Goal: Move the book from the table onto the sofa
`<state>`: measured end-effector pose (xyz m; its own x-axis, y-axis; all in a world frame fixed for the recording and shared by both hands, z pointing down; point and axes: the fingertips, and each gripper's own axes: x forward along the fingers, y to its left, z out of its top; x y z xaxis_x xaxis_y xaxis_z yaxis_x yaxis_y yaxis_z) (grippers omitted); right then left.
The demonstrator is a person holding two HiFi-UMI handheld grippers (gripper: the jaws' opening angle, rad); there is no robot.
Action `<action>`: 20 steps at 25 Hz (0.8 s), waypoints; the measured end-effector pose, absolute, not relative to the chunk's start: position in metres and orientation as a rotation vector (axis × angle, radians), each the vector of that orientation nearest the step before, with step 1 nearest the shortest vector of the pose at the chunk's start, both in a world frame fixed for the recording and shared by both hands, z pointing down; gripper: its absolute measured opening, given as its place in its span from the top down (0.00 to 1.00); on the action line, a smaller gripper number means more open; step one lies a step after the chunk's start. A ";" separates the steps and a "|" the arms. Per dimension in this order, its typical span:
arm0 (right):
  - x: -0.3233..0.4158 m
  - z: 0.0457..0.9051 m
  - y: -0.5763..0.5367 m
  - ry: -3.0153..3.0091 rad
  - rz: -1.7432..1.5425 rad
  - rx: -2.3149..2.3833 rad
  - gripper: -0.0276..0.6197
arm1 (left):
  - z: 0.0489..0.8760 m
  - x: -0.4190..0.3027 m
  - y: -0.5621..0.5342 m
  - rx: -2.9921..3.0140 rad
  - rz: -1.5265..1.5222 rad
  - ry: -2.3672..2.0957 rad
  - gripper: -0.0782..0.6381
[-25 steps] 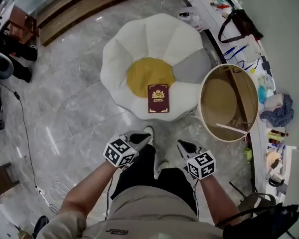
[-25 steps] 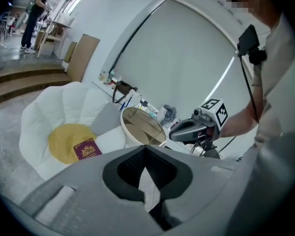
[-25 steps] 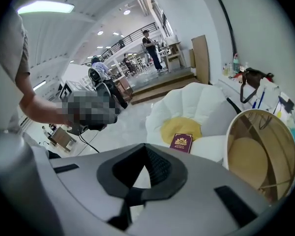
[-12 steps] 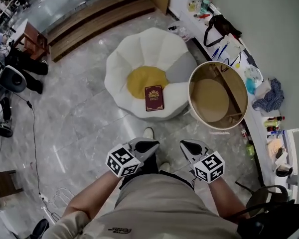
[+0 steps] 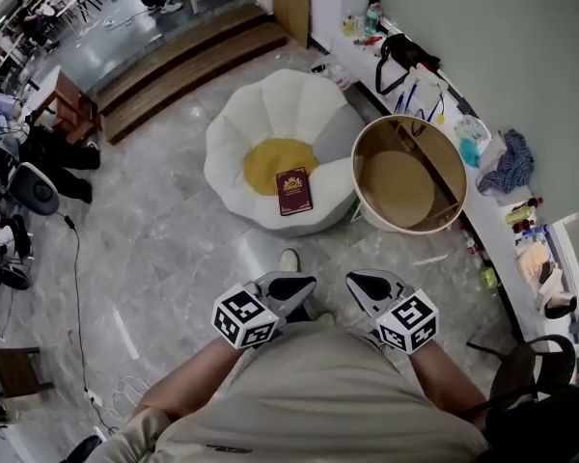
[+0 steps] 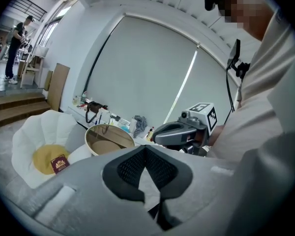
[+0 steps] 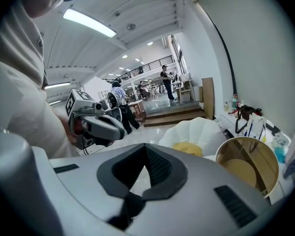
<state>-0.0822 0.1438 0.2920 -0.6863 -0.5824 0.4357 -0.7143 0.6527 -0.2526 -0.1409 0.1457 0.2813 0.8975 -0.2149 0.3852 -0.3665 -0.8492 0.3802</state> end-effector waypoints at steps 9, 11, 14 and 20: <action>-0.079 0.280 0.177 -2.575 0.530 1.043 0.94 | 0.276 -0.137 0.175 2.626 0.450 -0.432 0.88; -0.077 0.281 0.178 -2.576 0.525 1.043 0.94 | 0.277 -0.135 0.175 2.626 0.450 -0.439 0.88; -0.073 0.281 0.177 -2.575 0.525 1.044 0.94 | 0.278 -0.132 0.172 2.618 0.456 -0.445 0.88; -0.062 0.287 0.173 -2.566 0.537 1.078 0.94 | 0.283 -0.123 0.164 2.617 0.477 -0.434 0.88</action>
